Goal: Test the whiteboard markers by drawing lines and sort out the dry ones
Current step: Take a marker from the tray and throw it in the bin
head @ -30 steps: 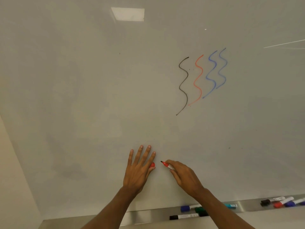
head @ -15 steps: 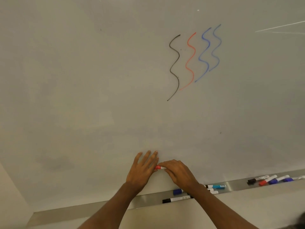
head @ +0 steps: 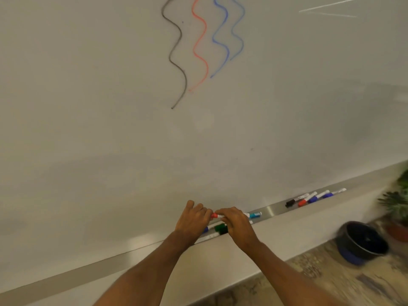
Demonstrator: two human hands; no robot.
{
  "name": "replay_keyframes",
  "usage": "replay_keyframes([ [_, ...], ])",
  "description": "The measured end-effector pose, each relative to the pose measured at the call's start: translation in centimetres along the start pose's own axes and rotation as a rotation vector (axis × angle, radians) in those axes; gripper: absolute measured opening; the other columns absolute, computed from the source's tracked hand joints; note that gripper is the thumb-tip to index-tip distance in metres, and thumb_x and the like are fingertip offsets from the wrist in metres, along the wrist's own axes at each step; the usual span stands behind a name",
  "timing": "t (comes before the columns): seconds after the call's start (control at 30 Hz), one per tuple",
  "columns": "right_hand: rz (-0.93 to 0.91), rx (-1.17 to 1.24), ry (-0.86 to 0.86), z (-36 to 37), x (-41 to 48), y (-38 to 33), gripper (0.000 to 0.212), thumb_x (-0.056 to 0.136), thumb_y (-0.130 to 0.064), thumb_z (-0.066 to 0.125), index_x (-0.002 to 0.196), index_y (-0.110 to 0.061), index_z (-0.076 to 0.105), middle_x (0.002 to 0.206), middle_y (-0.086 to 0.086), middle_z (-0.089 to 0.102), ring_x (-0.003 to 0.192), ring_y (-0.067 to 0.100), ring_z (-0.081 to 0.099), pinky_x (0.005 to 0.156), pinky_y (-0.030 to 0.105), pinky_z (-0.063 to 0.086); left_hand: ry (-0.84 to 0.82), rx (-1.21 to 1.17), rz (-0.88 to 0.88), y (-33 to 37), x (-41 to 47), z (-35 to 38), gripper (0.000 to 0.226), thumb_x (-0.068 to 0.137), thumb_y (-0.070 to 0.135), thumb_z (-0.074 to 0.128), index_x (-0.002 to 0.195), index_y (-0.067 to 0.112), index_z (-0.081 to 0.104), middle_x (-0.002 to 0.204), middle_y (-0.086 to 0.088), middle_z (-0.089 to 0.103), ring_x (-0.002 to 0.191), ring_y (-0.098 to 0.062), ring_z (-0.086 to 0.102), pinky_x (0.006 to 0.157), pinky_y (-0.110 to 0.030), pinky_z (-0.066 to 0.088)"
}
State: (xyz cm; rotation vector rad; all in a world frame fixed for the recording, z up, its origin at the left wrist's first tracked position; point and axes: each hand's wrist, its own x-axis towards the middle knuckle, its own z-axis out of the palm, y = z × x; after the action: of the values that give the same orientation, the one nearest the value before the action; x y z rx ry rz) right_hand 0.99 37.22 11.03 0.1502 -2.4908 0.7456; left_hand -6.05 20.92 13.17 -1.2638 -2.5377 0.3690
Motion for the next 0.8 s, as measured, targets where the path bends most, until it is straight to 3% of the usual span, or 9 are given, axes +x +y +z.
replay_keyframes([
  [0.13, 0.063, -0.002, 0.037, -1.3, -2.0, 2.8, 0.031, 0.079, 0.007, 0.065, 0.105, -0.008, 0.070, 0.098, 0.007, 0.071, 0.092, 0.021, 0.065, 0.084, 0.033, 0.053, 0.021, -0.038, 0.042, 3.1, 2.2, -0.1, 0.041, 0.043, 0.027, 0.095, 0.069, 0.024, 0.062, 0.060, 0.006, 0.062, 0.056, -0.014, 0.057, 0.068, -0.032, 0.029],
  [0.27, 0.137, -0.007, 0.057, -3.7, -3.1, 5.6, 0.028, 0.082, 0.007, 0.063, 0.104, -0.008, 0.070, 0.097, 0.005, 0.072, 0.089, 0.018, 0.065, 0.086, 0.014, 0.043, 0.100, -0.049, 0.095, 6.1, 5.3, -0.6, 0.035, 0.049, 0.018, 0.092, 0.067, 0.021, 0.062, 0.058, 0.004, 0.060, 0.055, -0.017, 0.057, 0.068, -0.032, 0.025],
  [0.37, 0.166, -0.026, 0.022, -6.2, -3.9, 7.6, 0.027, 0.086, 0.001, 0.061, 0.108, -0.014, 0.070, 0.101, 0.000, 0.071, 0.093, 0.013, 0.063, 0.087, 0.020, 0.046, 0.159, -0.068, 0.108, 8.6, 7.5, -0.5, 0.032, 0.055, 0.015, 0.089, 0.068, 0.021, 0.060, 0.058, 0.004, 0.059, 0.055, -0.017, 0.055, 0.066, -0.033, 0.024],
  [0.47, 0.208, -0.063, -0.026, -9.2, -4.7, 10.9, 0.028, 0.086, -0.002, 0.063, 0.111, -0.013, 0.069, 0.105, 0.002, 0.071, 0.097, 0.013, 0.063, 0.089, 0.020, 0.045, 0.081, -0.118, 0.079, 12.7, 10.8, 0.6, 0.034, 0.056, 0.017, 0.091, 0.073, 0.023, 0.062, 0.064, 0.006, 0.063, 0.061, -0.017, 0.056, 0.068, -0.035, 0.024],
  [0.53, 0.275, -0.124, -0.052, -11.0, -5.6, 13.6, 0.027, 0.087, -0.004, 0.064, 0.112, -0.010, 0.069, 0.107, 0.005, 0.071, 0.099, 0.017, 0.064, 0.092, 0.022, 0.044, 0.024, -0.207, 0.029, 16.0, 13.2, 0.5, 0.024, 0.071, 0.023, 0.084, 0.081, 0.026, 0.063, 0.075, 0.008, 0.069, 0.072, -0.018, 0.061, 0.072, -0.037, 0.024],
  [0.6, 0.348, -0.173, -0.056, -12.5, -6.8, 16.3, 0.027, 0.084, -0.007, 0.068, 0.111, -0.009, 0.070, 0.105, 0.007, 0.071, 0.098, 0.021, 0.066, 0.095, 0.027, 0.047, -0.073, -0.292, -0.008, 19.5, 15.3, 0.2, 0.004, 0.093, 0.027, 0.063, 0.097, 0.026, 0.062, 0.097, 0.005, 0.071, 0.095, -0.020, 0.061, 0.086, -0.041, 0.025],
  [0.67, 0.408, -0.205, -0.075, -14.1, -8.2, 19.2, 0.026, 0.082, -0.010, 0.071, 0.108, -0.011, 0.072, 0.103, 0.006, 0.072, 0.095, 0.021, 0.067, 0.095, 0.032, 0.050, -0.113, -0.320, -0.002, 22.7, 17.6, -0.3, 0.015, 0.100, 0.032, 0.052, 0.110, 0.025, 0.060, 0.114, 0.002, 0.066, 0.112, -0.021, 0.055, 0.101, -0.046, 0.022],
  [0.8, 0.529, -0.277, -0.106, -18.7, -10.5, 24.3, 0.030, 0.091, -0.022, 0.061, 0.121, -0.021, 0.065, 0.120, -0.002, 0.066, 0.108, 0.013, 0.060, 0.101, 0.025, 0.043, -0.208, -0.386, 0.024, 27.8, 22.3, -1.2, 0.044, 0.101, 0.048, 0.039, 0.138, 0.026, 0.046, 0.148, 0.000, 0.043, 0.138, -0.022, 0.035, 0.114, -0.054, 0.008],
])
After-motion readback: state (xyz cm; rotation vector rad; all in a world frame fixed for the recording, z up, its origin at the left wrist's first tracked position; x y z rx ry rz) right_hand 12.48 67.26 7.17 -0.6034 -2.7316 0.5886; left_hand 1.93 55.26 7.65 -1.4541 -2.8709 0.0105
